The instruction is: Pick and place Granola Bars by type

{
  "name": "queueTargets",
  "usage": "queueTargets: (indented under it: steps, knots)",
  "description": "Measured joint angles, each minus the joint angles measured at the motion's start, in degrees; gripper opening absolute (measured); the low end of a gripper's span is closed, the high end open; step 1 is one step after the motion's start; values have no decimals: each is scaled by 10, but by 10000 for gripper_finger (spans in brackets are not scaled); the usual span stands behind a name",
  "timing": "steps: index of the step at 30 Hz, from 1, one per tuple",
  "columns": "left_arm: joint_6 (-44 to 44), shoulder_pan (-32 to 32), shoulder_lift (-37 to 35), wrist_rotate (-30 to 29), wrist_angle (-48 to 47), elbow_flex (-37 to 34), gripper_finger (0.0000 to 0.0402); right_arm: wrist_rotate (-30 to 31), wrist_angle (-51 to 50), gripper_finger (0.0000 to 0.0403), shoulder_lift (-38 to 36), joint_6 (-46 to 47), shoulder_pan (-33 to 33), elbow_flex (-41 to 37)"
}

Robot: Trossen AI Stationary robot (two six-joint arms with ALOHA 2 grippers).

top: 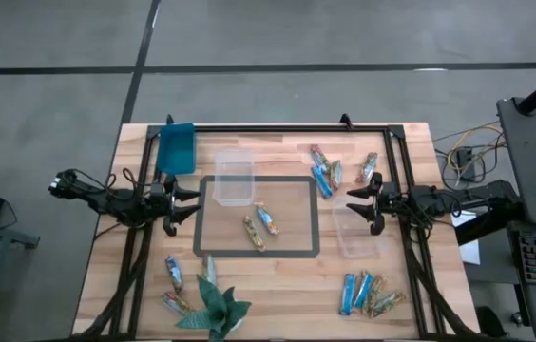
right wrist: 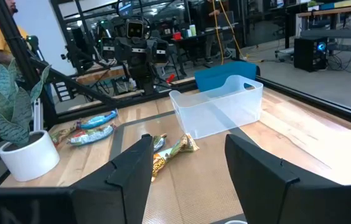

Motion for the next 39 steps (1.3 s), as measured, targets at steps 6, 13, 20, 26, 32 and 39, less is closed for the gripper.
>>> queueTargets:
  steps: [6,13,20,26,32,39]
  knots:
    - [0,0,0,0,0,0,197,0,0,189,0,0,0,0]
    - [0,0,0,0,0,0,197,0,0,189,0,-23,0,0]
    - [0,0,0,0,0,0,197,-57,8,189,0,-38,0,0]
    - [0,0,0,0,0,0,197,-76,-46,189,11,-80,0,61]
    - [0,0,0,0,0,0,197,-17,-56,189,71,-128,0,167]
    - [0,0,0,0,0,0,197,41,-66,190,179,-158,0,301]
